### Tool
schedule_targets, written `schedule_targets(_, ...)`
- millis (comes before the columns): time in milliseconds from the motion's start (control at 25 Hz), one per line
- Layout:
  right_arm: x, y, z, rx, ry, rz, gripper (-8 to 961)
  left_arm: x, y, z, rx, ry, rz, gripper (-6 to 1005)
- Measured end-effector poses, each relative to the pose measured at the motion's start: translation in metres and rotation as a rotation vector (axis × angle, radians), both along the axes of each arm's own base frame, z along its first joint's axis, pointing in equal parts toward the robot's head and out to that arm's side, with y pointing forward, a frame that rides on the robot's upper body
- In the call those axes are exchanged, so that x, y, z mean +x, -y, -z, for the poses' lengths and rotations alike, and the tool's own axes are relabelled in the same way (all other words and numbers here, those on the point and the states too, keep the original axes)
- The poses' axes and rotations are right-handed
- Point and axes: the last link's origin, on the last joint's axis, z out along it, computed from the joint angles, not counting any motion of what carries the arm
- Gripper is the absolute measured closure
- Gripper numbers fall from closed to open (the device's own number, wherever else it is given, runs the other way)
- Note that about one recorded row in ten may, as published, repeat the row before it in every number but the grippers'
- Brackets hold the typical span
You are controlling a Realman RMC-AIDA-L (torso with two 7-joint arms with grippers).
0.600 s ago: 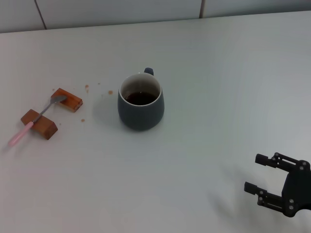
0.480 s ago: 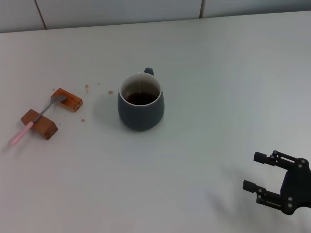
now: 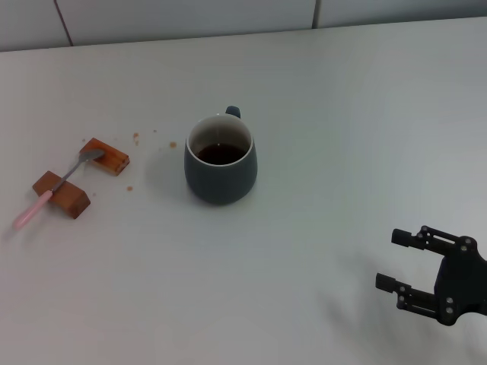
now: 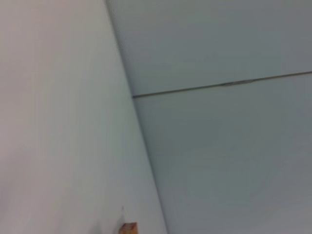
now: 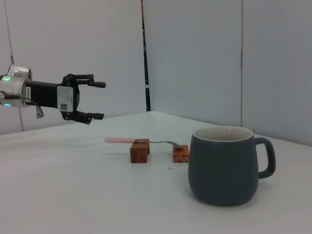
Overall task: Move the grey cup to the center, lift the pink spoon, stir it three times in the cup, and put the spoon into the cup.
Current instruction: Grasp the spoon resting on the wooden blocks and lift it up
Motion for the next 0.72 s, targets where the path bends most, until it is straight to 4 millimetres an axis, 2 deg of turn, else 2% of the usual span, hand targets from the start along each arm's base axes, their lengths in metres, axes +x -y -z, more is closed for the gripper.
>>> schedule_targets(720,-0.001,-0.005,-0.001,-0.015,-0.003,0.008,234,-0.008,0.001,0.026,-0.118,-0.002,-0.091,229)
